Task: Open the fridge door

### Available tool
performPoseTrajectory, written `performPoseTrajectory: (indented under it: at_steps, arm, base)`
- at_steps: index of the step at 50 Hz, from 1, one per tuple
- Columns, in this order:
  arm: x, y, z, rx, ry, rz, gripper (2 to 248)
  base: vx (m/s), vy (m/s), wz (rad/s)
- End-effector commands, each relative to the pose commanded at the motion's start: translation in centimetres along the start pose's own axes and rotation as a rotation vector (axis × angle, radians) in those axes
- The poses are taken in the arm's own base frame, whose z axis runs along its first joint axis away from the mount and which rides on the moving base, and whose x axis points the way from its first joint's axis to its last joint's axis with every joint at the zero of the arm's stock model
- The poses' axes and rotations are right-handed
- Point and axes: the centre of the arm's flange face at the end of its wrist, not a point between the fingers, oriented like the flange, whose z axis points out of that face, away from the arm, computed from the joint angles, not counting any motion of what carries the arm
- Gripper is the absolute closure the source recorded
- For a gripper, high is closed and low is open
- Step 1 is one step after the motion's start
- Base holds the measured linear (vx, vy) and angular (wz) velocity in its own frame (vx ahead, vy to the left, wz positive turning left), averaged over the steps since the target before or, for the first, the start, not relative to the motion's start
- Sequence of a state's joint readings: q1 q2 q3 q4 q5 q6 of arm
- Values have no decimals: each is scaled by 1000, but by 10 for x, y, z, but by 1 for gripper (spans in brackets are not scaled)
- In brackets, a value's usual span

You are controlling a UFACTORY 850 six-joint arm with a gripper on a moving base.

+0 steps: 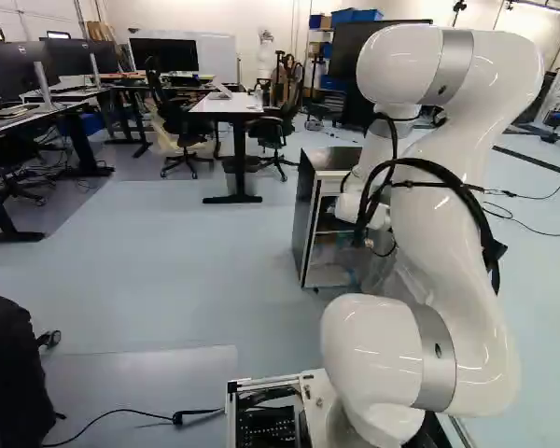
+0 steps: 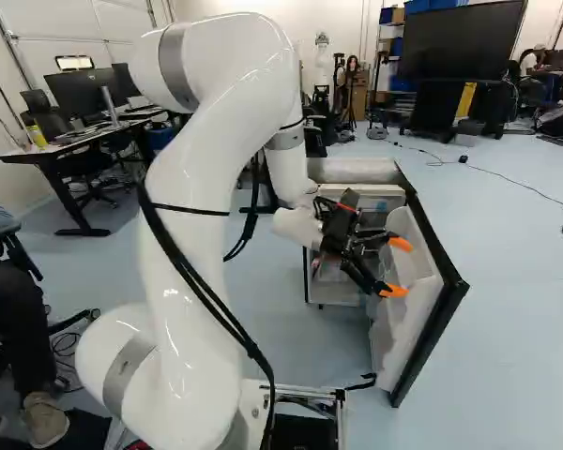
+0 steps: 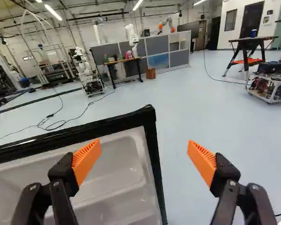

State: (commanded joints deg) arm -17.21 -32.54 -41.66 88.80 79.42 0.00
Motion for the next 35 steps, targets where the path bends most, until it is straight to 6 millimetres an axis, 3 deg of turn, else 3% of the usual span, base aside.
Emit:
performPoseTrajectory:
  at_steps: [25,35]
  arm:
    - [-5,21,-51,200,-20,-87,3]
    - [-5,25,-60,256,-24,-106,3]
  base:
    - [0,0,0]
    - [0,0,0]
